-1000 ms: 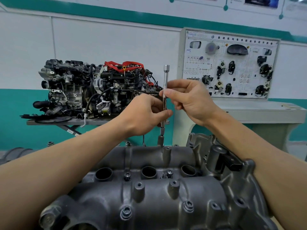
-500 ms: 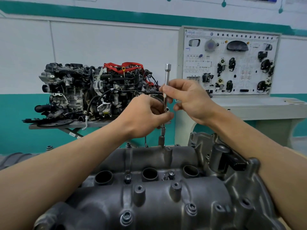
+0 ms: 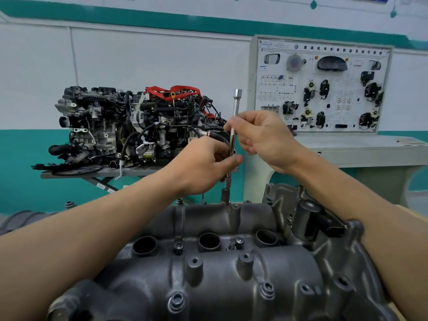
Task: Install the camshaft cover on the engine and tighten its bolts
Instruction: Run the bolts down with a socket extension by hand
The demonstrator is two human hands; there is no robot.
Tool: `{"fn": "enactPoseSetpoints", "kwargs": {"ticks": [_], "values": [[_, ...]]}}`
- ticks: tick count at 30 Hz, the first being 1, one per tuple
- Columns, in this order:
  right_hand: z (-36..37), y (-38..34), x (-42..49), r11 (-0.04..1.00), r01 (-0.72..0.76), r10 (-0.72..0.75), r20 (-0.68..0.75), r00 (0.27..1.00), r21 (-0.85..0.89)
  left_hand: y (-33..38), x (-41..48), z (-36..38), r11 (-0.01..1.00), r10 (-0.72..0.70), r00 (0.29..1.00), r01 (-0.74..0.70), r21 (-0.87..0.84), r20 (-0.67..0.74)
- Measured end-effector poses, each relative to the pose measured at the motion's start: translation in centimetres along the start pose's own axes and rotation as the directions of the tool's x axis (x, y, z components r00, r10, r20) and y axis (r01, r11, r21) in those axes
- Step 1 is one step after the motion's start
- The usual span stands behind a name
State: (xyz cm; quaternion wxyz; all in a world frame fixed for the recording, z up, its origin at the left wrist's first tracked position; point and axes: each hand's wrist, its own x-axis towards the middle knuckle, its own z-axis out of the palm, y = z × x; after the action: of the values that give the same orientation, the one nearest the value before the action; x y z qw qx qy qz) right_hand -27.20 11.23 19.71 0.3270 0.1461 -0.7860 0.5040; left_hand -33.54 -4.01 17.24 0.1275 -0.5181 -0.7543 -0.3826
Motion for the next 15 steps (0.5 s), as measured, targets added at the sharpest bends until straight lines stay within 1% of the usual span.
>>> {"fn": "enactPoseSetpoints", "kwargs": {"ticks": [2, 4, 7, 9, 12, 13, 15], "values": [[0.02, 0.02, 0.05, 0.999, 0.046, -0.047, -0.052, 0.998, -0.017, -0.10, -0.11, 0.12, 1.000, 0.004, 0.999, -0.003, 0.012, -0.041], [-0.10, 0.08, -0.03, 0.999, 0.046, -0.046, -0.066, 0.997, -0.013, -0.11, -0.05, 0.10, 1.000, 0.011, 0.997, -0.010, 0.011, -0.077], [-0.14, 0.07, -0.10, 0.997, -0.013, 0.011, 0.020, 1.000, 0.071, -0.21, 0.21, -0.05, 0.999, 0.019, 0.999, -0.017, 0.050, -0.042], [-0.21, -0.02, -0.09, 0.997, -0.041, 0.037, 0.054, 0.998, 0.063, -0.32, 0.27, -0.02, 0.998, 0.005, 1.000, -0.005, 0.063, 0.002], [-0.14, -0.30, -0.15, 0.997, -0.041, 0.038, 0.033, 0.999, 0.065, -0.26, 0.11, 0.09, 0.997, -0.004, 0.999, 0.001, 0.078, 0.031], [-0.04, -0.36, -0.19, 0.998, -0.027, 0.026, 0.018, 0.999, 0.055, -0.20, 0.06, 0.10, 0.997, 0.001, 1.000, -0.003, 0.079, 0.024], [0.09, -0.37, -0.24, 0.999, 0.008, -0.007, -0.022, 1.000, 0.032, -0.09, 0.04, -0.01, 0.999, 0.019, 0.999, -0.018, 0.044, -0.034]]}}
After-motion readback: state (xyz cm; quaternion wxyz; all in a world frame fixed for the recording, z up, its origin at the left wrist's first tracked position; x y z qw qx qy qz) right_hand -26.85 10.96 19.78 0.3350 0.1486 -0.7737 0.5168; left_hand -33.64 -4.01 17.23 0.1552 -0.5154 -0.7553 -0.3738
